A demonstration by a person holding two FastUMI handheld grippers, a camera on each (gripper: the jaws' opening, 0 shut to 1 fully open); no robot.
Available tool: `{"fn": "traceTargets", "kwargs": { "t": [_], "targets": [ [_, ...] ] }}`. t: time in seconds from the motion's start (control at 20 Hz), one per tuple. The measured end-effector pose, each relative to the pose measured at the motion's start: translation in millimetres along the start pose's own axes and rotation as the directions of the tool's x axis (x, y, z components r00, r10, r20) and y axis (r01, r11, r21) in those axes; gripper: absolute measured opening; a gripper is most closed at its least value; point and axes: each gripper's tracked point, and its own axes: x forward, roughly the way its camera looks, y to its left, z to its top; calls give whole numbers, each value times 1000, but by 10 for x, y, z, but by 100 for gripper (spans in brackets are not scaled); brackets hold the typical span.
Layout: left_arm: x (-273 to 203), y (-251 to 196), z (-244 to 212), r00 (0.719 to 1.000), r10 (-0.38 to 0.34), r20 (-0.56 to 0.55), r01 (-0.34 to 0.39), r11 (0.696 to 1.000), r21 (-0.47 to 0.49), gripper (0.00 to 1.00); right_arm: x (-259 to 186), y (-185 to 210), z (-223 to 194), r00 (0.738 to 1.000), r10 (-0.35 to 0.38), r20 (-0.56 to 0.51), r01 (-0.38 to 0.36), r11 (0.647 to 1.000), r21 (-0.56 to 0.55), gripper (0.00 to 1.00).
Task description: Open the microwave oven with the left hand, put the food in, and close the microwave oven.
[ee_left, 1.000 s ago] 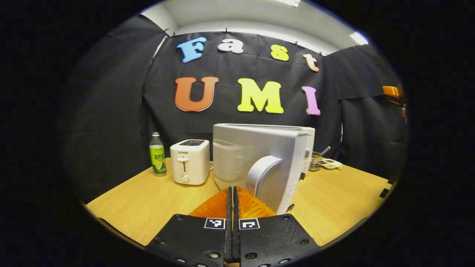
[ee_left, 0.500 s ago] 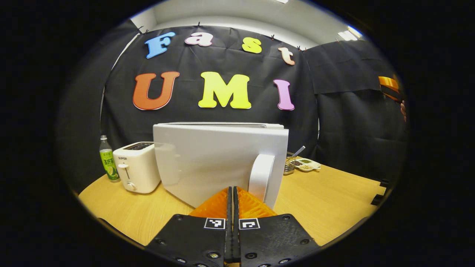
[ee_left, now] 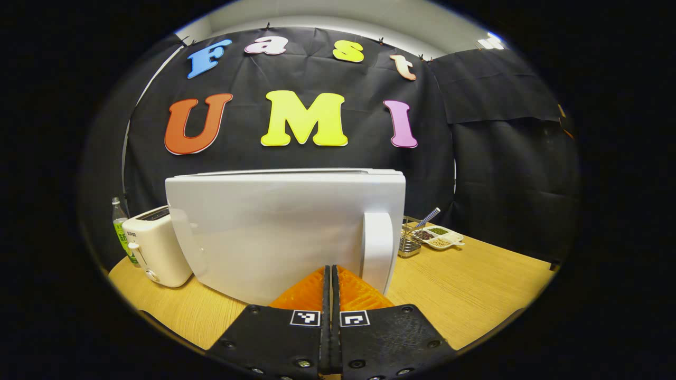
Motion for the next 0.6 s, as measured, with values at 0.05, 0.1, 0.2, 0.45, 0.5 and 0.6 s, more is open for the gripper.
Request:
{"fn": "traceTargets", "kwargs": {
  "t": [0.05, 0.1, 0.2, 0.45, 0.5, 0.6],
  "targets": [
    [83, -11, -22, 1000, 3, -6, -3, 1000, -4, 0, -4, -33, -18, 1000, -4, -4, 4, 1000, -1, 100],
    [166, -1, -27, 1000, 14, -19, -14, 1000, -5, 0, -15, -60, -19, 1000, -8, -5, 8, 1000, -5, 100],
    [315, 13, -53, 999, 23, -48, -24, 1000, -17, 0, -24, -109, -51, 1000, -20, -14, 20, 1000, -12, 100],
    [675, 4, 9, 997, 49, -63, -48, 999, 18, 0, -103, -189, -102, 998, -47, -37, 46, 999, -11, 100],
    [758, 14, 28, 996, 58, -66, -57, 998, 24, 0, -128, -198, -100, 998, -52, -41, 51, 999, -10, 100],
    [923, 41, 52, 993, 79, -83, -80, 997, -4, 0, -181, -204, -97, 997, -56, -49, 56, 998, -4, 93]
  ]
}}
